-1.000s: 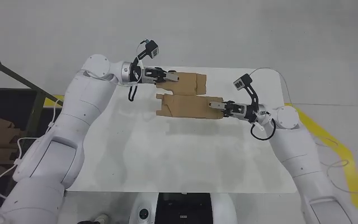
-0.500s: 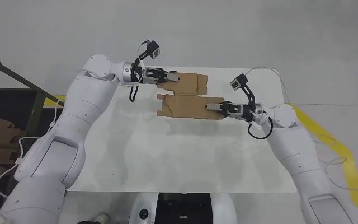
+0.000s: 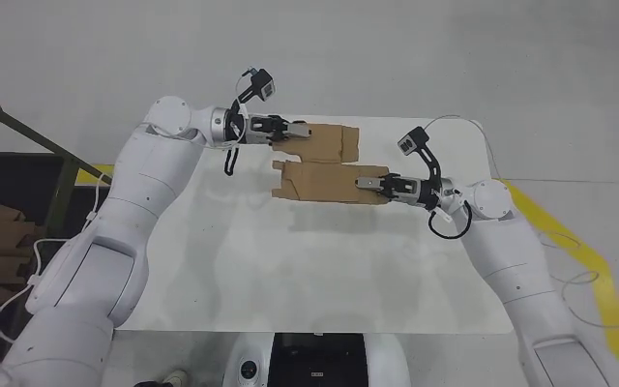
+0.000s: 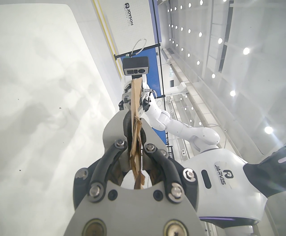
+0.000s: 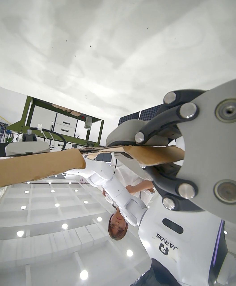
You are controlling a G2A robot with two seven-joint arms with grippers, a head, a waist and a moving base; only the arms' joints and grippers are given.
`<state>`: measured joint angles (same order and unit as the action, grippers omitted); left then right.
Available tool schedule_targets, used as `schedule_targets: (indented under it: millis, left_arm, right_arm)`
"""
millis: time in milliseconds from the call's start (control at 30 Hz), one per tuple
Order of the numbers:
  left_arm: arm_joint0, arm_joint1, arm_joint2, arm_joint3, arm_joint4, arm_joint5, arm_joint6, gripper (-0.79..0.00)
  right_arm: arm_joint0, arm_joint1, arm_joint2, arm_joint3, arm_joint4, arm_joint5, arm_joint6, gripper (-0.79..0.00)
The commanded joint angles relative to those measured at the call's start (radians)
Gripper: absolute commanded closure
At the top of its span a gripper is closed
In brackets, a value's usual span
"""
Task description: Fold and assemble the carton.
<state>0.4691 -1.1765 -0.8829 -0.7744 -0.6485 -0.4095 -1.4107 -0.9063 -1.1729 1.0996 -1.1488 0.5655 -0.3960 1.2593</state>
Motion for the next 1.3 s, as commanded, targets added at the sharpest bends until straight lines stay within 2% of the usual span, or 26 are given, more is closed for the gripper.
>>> schedule_targets:
  millis: [0, 300, 833, 1267]
  left_arm:
    - [0.004, 0.001, -0.008, 0.001, -0.014, -0.001, 0.001, -0.785]
    - [0.043, 0.015, -0.061, 0.001, -0.071, 0.011, -0.011, -0.785]
    - [0.109, 0.057, -0.156, -0.159, -0.049, 0.028, -0.028, -0.785]
    - [0.103, 0.045, -0.141, -0.153, -0.017, -0.008, 0.011, -0.785]
  right_arm:
    - [-0.001, 0.001, 0.003, 0.003, -0.006, 0.001, -0.013, 0.000]
    - [-0.004, 0.005, 0.018, 0.015, -0.042, 0.000, -0.064, 0.000]
    - [-0.004, 0.008, 0.015, 0.036, -0.109, -0.010, -0.106, 0.000]
    - [-0.030, 0.012, 0.020, -0.012, -0.107, -0.014, -0.103, 0.000]
